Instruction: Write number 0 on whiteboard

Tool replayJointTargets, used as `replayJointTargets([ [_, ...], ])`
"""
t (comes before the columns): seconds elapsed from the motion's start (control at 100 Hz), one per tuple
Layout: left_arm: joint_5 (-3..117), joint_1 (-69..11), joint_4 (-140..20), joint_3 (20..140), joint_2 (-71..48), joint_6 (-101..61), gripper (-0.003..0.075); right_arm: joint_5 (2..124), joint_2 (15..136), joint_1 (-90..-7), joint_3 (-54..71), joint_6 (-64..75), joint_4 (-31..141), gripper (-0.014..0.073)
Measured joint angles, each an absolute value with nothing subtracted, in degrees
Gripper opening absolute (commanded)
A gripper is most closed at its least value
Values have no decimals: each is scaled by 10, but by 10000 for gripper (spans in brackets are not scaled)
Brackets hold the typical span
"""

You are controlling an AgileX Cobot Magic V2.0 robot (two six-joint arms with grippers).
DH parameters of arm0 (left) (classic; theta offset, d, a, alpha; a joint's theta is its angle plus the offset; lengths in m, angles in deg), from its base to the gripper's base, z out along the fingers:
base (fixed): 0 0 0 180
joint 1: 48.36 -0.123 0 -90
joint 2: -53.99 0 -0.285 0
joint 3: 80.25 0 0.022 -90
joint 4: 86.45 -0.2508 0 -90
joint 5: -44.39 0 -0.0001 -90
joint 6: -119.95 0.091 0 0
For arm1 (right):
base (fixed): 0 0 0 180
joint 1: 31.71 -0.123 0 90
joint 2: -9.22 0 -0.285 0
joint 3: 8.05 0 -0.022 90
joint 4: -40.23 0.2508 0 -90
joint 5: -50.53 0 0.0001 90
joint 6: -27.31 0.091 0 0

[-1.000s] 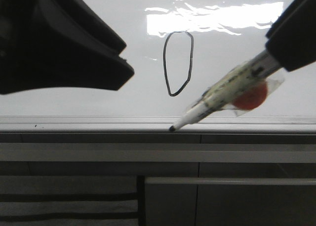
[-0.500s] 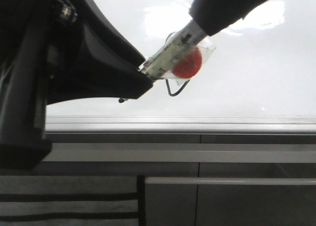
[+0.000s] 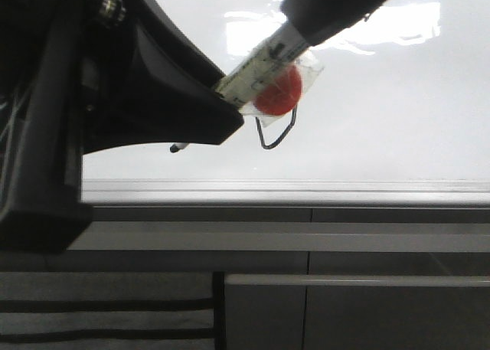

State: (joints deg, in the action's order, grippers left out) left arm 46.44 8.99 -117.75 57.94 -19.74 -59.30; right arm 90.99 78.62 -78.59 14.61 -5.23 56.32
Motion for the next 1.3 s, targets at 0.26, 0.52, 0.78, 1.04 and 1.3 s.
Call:
replayJointTargets([
  [0.26, 464, 89, -1179, 579, -202, -593, -18, 907, 786, -786, 145, -52, 565, -69],
  [0.52, 469, 89, -1180, 579, -202, -592, -20, 903, 787, -786, 145, -52, 566, 97],
  [0.78, 494, 76, -1104, 579, -202, -593, -20, 854, 780, -786, 145, -53, 524, 454],
  [1.04, 500, 13, -908, 579, -202, -593, -20, 764, 714, -774, 145, -53, 494, 379],
  [1.3, 504, -59, -785, 579, -202, -594, -20, 745, 675, -750, 145, -53, 492, 379],
])
